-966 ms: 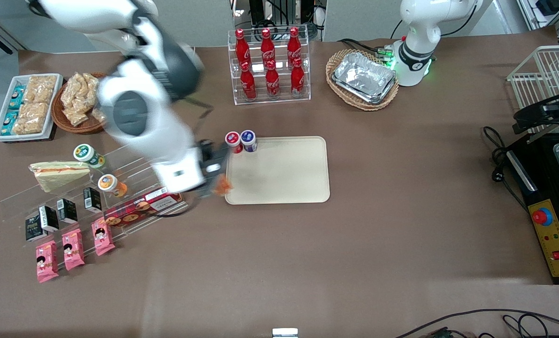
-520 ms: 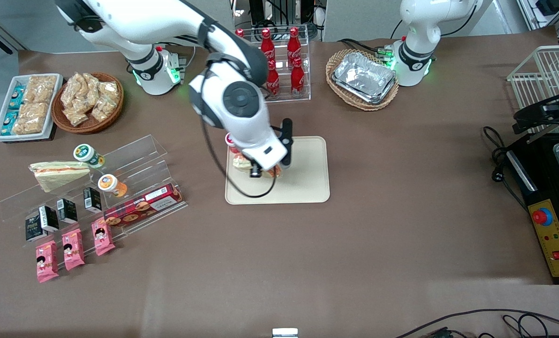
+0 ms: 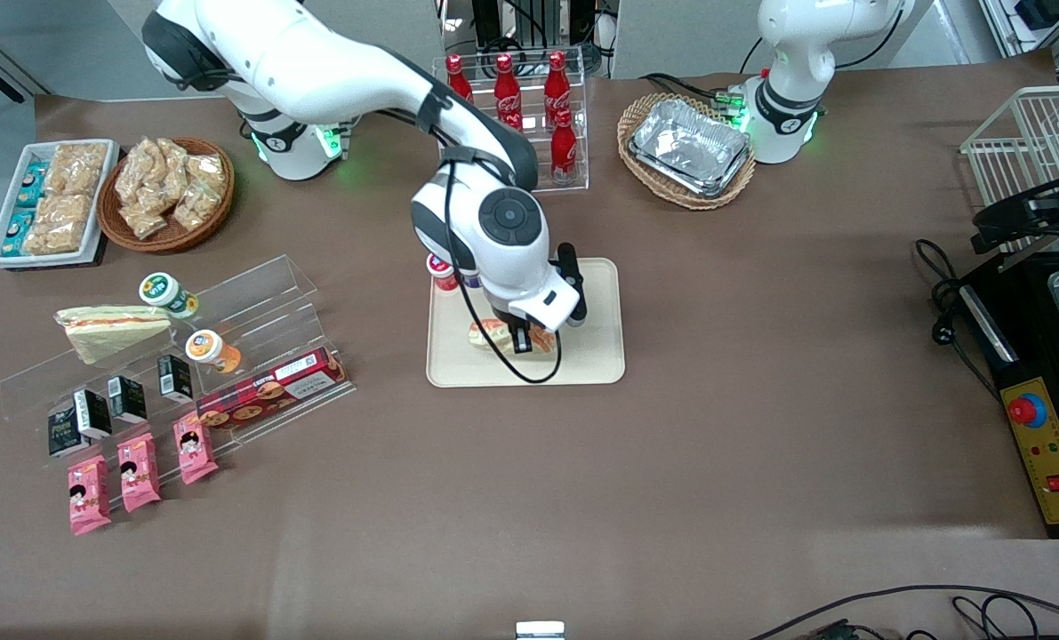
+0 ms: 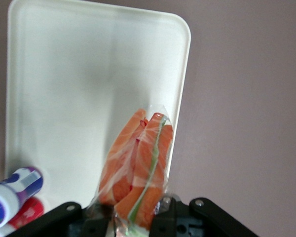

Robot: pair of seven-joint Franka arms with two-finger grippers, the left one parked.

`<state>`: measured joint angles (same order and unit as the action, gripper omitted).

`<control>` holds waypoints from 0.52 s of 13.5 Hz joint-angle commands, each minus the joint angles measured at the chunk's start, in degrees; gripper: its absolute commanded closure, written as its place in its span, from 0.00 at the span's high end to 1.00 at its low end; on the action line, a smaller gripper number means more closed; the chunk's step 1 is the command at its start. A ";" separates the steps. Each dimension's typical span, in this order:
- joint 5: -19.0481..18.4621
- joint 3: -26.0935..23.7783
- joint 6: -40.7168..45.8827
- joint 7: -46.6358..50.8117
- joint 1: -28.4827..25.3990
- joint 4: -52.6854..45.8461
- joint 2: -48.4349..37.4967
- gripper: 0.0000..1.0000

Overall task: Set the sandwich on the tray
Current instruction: 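Lower the sandwich onto the tray and open the right gripper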

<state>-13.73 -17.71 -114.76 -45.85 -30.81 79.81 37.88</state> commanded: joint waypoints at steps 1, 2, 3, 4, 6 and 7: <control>-2.71 0.13 -7.74 -0.65 -0.57 5.51 0.71 0.00; -3.32 0.13 -9.24 -0.65 -0.66 6.40 0.97 0.00; -3.84 0.13 -10.56 -0.65 -0.83 6.93 1.58 0.00; -3.94 0.13 -11.62 -0.56 -1.53 7.28 1.93 0.00; -4.72 0.22 -13.12 -0.47 -1.80 7.29 2.99 0.00; -5.25 0.22 -13.73 -0.30 -1.89 7.29 3.43 0.00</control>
<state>-16.64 -17.71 -125.94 -46.28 -32.20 86.81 40.37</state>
